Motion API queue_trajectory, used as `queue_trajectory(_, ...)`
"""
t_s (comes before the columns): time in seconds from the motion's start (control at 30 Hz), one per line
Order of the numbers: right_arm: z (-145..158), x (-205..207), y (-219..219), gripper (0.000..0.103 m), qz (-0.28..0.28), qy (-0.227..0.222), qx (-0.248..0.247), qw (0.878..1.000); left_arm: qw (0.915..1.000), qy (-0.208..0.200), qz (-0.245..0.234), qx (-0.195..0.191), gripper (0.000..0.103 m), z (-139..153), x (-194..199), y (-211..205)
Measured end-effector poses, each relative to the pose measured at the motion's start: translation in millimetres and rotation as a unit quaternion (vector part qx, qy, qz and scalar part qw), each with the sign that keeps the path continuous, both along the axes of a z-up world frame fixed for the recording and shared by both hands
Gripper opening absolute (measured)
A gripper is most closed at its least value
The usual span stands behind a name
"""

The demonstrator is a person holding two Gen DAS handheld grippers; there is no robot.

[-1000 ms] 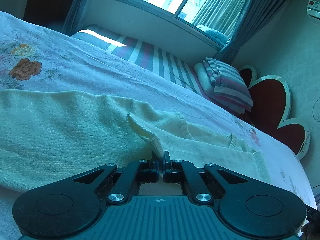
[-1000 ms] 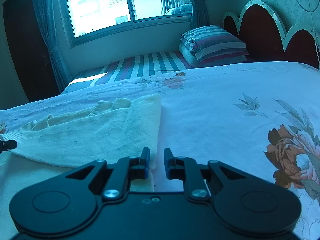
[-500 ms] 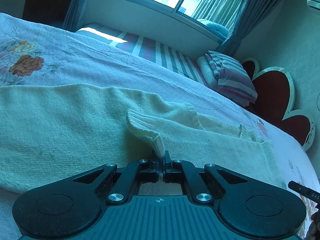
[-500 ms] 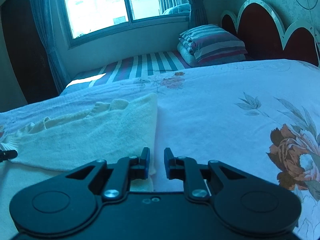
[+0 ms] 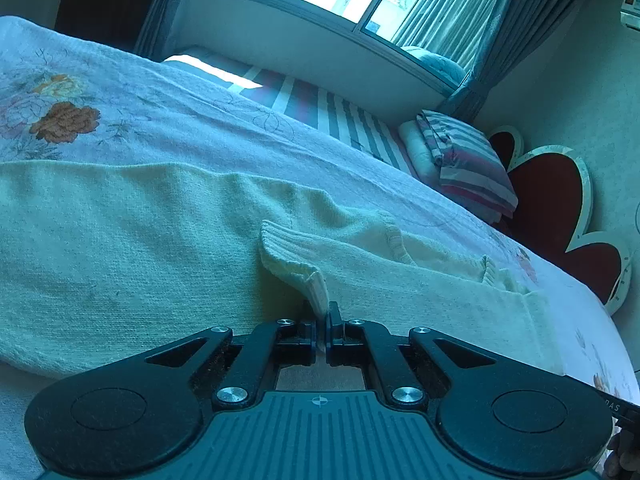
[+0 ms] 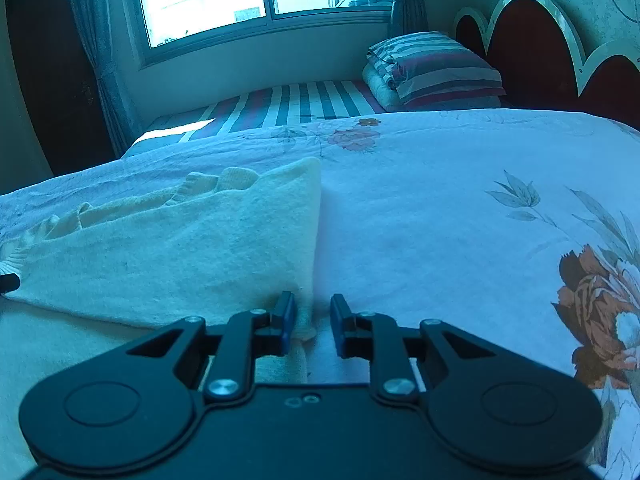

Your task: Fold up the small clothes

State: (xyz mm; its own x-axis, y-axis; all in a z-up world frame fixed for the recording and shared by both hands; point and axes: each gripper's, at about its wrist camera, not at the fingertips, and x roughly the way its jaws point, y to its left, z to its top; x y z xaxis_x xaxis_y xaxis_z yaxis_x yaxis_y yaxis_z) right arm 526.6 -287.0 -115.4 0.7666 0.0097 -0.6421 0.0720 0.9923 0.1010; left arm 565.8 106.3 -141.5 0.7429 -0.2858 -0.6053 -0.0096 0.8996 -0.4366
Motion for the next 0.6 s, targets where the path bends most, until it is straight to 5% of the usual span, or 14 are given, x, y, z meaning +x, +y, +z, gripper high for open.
queue_trajectory(0.1, 11.6, 1.1, -4.5, 0.021, 0.006, -0.015, -0.002, 1.000, 0.9988, -0.007, 0.037, 0.030, 0.009, 11.5, -7.0, 8.8)
queue_trajectory(0.23, 24.1, 30.0, -13.3, 0.023, 0.007, -0.033, -0.012, 0.999, 0.9960, -0.022, 0.064, 0.058, 0.054, 21.3, 0.0, 20.0)
queue_trajectory(0.43, 21.9, 93.9, -18.1, 0.023, 0.011, -0.040, -0.001, 0.999, 0.9951, -0.014, 0.035, 0.091, 0.055, 13.6, 25.5, 0.8)
queue_trajectory(0.6, 1.1, 115.4, -34.1, 0.018, 0.004, -0.001, -0.009, 1.000, 0.9888, -0.024, 0.039, 0.142, 0.055, 9.4, 24.4, -7.4)
